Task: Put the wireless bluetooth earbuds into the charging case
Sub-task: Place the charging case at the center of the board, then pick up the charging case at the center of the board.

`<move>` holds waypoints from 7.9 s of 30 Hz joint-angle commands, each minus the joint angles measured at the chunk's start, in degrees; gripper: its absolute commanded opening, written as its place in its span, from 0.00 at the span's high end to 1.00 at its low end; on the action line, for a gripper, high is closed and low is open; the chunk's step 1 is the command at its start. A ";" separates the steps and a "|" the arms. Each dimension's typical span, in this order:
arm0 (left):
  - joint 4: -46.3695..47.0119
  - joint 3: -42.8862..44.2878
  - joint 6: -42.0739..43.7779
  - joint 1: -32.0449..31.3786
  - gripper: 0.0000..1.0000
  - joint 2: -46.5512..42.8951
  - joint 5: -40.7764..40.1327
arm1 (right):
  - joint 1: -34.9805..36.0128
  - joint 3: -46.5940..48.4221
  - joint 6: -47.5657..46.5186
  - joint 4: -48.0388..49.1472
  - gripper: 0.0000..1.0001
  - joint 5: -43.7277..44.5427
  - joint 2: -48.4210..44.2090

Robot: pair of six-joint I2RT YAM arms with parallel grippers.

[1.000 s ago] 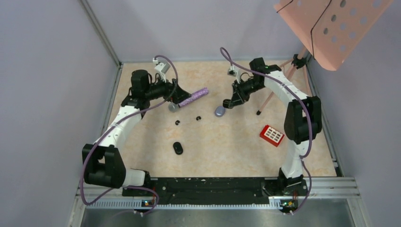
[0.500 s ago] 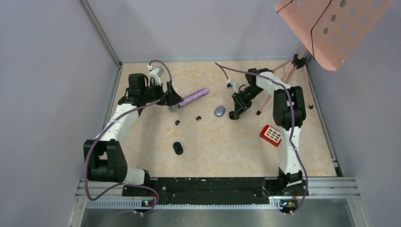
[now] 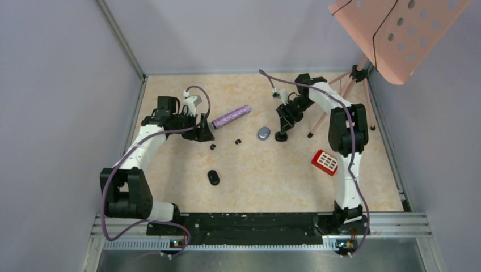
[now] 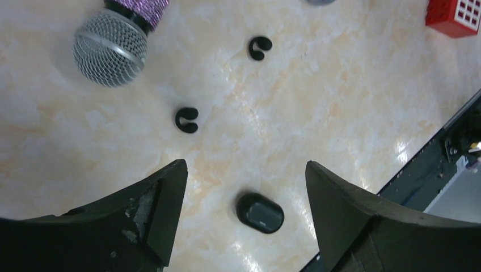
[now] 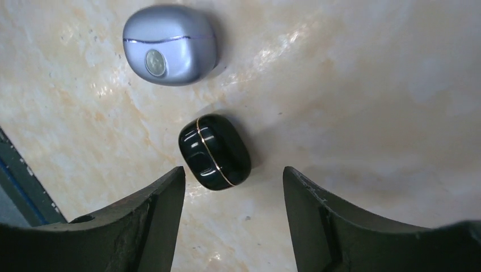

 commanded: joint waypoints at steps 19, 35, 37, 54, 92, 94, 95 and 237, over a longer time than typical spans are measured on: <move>-9.06 -4.07 22.38 2.30 0.35 -4.29 -3.77 | 20.69 -20.36 15.30 28.16 0.36 2.38 -25.33; -2.56 -4.66 -24.74 17.61 0.33 -10.08 -28.50 | 44.85 -12.77 42.87 33.97 0.28 16.11 -10.82; -1.63 -5.55 -25.08 18.98 0.33 -10.89 -26.92 | 45.51 -11.24 45.69 34.23 0.22 18.16 -8.99; 2.40 -9.01 -30.96 25.33 0.33 -13.43 -21.40 | 53.76 -7.21 50.70 34.25 0.33 32.97 -3.10; 22.94 -1.89 -28.96 11.66 0.36 -11.41 15.12 | 41.62 -38.91 -0.80 57.70 0.70 30.70 -44.47; 23.45 2.21 -25.56 6.86 0.35 -11.20 16.85 | 39.52 -38.34 -5.09 58.94 0.70 30.36 -47.46; 23.90 3.83 -23.87 4.68 0.35 -11.14 16.77 | 38.61 -37.60 -6.99 59.06 0.69 30.16 -48.41; 41.51 3.90 0.65 -14.04 0.65 1.60 29.83 | 19.05 17.82 -1.66 0.69 0.81 -15.28 -20.69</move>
